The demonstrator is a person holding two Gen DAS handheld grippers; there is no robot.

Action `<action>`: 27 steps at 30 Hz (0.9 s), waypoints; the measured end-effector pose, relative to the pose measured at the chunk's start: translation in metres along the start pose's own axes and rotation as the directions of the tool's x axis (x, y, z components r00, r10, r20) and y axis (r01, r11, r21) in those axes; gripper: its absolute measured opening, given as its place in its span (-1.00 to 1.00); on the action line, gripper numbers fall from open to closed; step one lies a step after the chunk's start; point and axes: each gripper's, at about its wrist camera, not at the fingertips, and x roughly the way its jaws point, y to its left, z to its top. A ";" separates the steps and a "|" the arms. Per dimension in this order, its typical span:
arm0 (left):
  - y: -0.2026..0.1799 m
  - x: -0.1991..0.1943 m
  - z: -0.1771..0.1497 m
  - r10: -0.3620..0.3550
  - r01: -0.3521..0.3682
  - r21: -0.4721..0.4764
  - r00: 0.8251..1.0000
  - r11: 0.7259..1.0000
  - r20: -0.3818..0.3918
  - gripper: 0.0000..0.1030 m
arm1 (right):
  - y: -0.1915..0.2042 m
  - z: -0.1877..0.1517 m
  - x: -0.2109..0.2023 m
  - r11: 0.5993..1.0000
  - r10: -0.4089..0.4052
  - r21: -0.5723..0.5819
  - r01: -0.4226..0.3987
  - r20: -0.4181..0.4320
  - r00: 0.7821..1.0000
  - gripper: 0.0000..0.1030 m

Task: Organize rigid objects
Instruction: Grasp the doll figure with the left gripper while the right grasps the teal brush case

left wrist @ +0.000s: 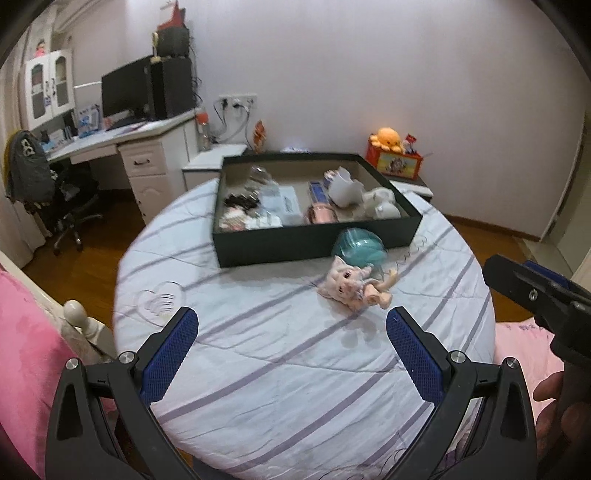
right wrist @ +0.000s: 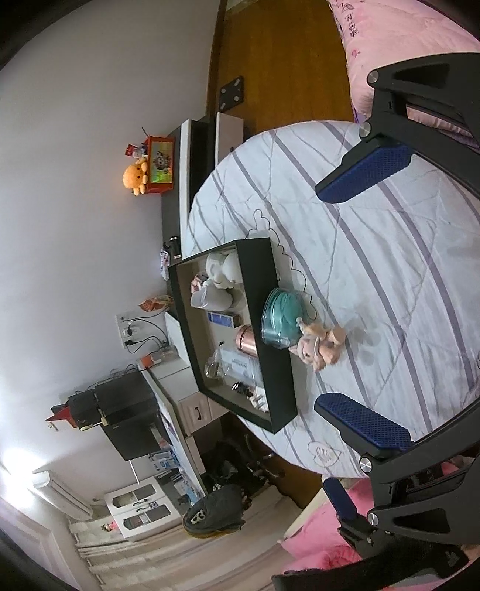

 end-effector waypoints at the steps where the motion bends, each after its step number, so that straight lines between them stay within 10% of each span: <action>1: -0.003 0.007 0.000 -0.003 0.003 0.005 1.000 1.000 -0.009 1.00 | -0.003 0.001 0.005 1.000 0.002 0.005 -0.002 -0.007 1.000 1.00; 19: -0.036 0.141 0.004 -0.168 0.154 -0.083 0.965 0.985 -0.200 0.99 | -0.036 0.009 0.072 0.998 -0.001 0.055 0.007 -0.105 0.995 1.00; 27: -0.031 0.143 0.010 -0.172 0.162 -0.069 0.970 0.984 -0.175 0.45 | -0.039 0.008 0.096 0.998 0.004 0.069 0.006 -0.141 0.990 1.00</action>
